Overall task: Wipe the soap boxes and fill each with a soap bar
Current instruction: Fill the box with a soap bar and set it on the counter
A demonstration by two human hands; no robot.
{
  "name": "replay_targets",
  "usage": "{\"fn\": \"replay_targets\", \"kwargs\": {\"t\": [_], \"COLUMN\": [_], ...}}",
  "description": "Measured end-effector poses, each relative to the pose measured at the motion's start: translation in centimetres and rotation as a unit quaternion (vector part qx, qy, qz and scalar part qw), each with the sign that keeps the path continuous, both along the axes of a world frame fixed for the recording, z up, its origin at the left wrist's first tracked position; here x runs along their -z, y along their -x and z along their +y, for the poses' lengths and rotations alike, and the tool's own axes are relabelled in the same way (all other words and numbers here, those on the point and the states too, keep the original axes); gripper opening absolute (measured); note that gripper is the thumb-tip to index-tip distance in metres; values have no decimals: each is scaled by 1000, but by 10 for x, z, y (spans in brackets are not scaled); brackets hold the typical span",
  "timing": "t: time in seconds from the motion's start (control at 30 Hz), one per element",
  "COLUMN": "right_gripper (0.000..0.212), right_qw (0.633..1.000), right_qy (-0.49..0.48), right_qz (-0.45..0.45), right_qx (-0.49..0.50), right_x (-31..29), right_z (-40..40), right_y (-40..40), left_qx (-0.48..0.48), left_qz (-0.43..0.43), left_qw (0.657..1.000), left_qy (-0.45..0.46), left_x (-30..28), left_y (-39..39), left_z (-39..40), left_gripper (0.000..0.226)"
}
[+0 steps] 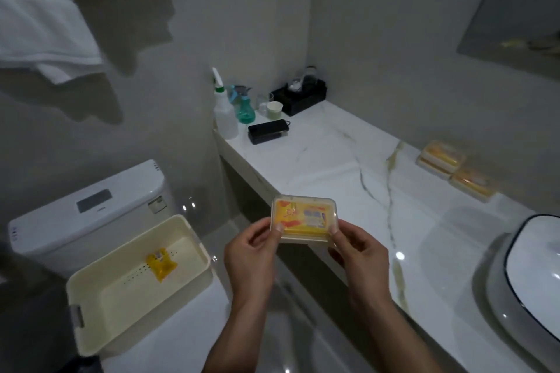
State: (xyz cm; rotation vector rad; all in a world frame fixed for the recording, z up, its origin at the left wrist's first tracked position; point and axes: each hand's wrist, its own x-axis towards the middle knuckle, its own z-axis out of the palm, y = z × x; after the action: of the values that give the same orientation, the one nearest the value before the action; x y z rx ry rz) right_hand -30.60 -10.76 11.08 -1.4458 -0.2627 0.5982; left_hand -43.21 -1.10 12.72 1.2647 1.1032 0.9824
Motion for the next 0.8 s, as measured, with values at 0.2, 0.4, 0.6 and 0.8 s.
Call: {"fn": "replay_targets", "kwargs": {"t": [0.2,0.4,0.6,0.8], "right_gripper": [18,24,24,19], "right_qw": [996,989,971,945], "right_qy": [29,51,73,115], "right_qz": [-28,-36,-50,-60], "right_qx": [75,135,222,300], "right_x": [-1,3,12,19], "right_z": [-61,-104,-122,-120], "right_y": [-74,-133,-186,-253], "left_qx": [81,165,268,362], "left_qz": [1,43,67,73], "left_qw": [997,985,954,916], "left_qy": [17,-20,-118,-157], "left_x": [7,10,14,20], "left_y": [-90,-168,-241,-333], "left_z": [-41,-66,-72,-56], "left_gripper": [27,22,19,23]}}
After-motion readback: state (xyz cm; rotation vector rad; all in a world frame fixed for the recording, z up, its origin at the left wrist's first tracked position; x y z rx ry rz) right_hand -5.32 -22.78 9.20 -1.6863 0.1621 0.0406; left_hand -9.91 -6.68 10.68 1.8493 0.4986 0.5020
